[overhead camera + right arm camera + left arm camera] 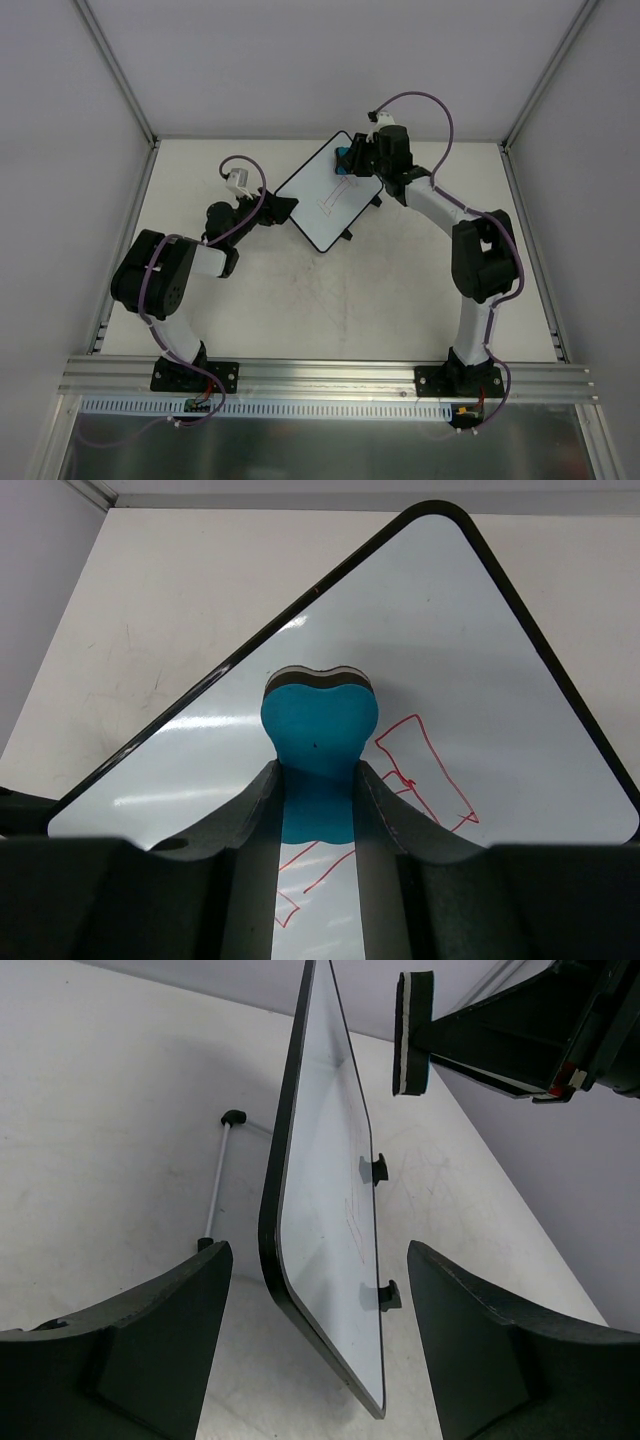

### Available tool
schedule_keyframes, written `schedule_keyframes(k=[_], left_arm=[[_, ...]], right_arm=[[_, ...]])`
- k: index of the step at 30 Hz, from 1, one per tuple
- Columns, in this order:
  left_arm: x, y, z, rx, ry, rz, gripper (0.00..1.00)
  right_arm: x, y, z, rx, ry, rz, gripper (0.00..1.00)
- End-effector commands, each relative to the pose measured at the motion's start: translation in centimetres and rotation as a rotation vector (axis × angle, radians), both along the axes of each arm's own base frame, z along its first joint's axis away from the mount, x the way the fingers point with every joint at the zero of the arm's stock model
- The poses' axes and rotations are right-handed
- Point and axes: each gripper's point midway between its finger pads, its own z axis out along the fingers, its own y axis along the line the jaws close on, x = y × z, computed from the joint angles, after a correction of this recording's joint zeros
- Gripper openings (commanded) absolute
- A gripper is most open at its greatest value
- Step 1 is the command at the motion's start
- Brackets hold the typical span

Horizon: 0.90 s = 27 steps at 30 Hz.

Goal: Erase the whiteboard

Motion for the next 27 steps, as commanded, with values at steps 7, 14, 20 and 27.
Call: schedule_keyframes(k=[7,14,20,27], left_arm=[[0.5,-1.6,2.8,-0.047,-0.093,-0.026,0.61],[0.6,-1.7,2.6,-0.051,-0.084,-0.023,0.43],[0.6,-1.7,2.0,-0.046,-0.074,-0.026,0.26],[1.1,-1.7,1.4,-0.035,-0.073,-0.022,0.22]], right_arm=[[0.9,0.5,2.3,0.034,-0.036,0.002,0.00],[0.9,0.6,1.9,0.035,-0.022,0.002,0.00],[1.1,0.4,1.8,0.034,-0.013,-0.007,0.00],[0.9,0.7,1.0,0.031,0.031,-0.003,0.00]])
